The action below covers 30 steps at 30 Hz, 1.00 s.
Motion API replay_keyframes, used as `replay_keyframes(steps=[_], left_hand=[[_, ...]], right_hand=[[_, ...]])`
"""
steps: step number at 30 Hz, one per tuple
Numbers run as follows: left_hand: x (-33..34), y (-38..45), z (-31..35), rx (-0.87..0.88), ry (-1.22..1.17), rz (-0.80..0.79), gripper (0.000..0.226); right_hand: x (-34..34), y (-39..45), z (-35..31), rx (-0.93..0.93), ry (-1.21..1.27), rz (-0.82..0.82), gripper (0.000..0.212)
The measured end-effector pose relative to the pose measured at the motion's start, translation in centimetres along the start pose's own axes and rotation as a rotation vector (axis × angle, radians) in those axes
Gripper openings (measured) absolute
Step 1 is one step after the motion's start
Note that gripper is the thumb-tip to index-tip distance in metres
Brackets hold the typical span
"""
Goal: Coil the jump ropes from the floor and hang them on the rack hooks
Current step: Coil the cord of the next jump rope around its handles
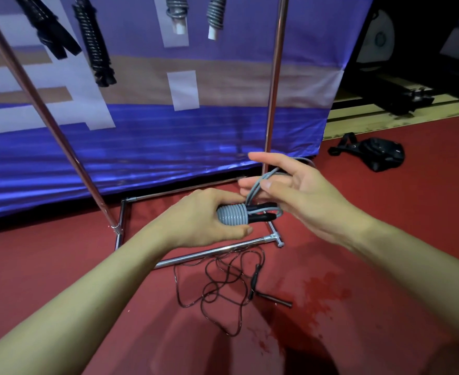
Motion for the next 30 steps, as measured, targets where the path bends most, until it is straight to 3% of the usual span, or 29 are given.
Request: replay_keyframes(steps=[2,4,6,10,15,18,23,25,28,30], left_hand=[[-0.6,-0.2,-0.5,-0.044,0.025,0.04,0.041],[-1.0,-0.4,-1.1,-0.099,0.12,0.056,0.05],[-1.5,-0.6,-1.6,-0.147,0.233,0.086,0.053],[-2.1,-0.6,-1.7,-0.144,0.425,0.152,0.052],[-1.7,-0.4,-1.5,-0.13,0.525,0.13,0.056],[-1.5,-0.3,-0.9,-0.081,0.537,0.133,0.056],[-1.3,-0.1,-0.5,-0.023,0.468,0.135,0.058],[-1.5,-0.1,-0.3,-0.003,0.426,0.162,0.062],[-2.1,-0.2,-0.1,0.024,0.369,0.202,0.065],[-2.3,-0.2,-0.3,0.028,0.347,0.216,0.064]], right_hand=[[-0.4,-0.4,-1.0,-0.086,-0.284,0.088,0.037],[-0.9,-0.8,-2.3,-0.199,-0.733,0.221,0.022],[-1.3,-0.9,-2.4,-0.167,-1.073,0.273,0.016],[-1.3,-0.7,-0.5,0.052,-1.213,0.177,0.025],[0.9,-2.1,3.7,0.467,-0.828,-0.097,0.022],[1.3,-1.9,4.5,0.456,-0.843,-0.155,0.023],[0.0,-1.0,4.6,0.338,-1.089,-0.168,0.051],[0.8,-1.3,6.3,0.403,-0.851,-0.271,0.043],[2.2,-1.3,7.5,0.452,-0.256,-0.338,0.037],[2.4,-1.2,7.4,0.428,-0.152,-0.331,0.033]])
Point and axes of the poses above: each hand's wrist, its own y-axis towards the middle knuckle, its own x-axis out of the palm, z = x × y, the point moved 10 cm from there along y, towards the middle knuckle, and after that the axes turned 7 degrees about x, right-handed, at the moved point
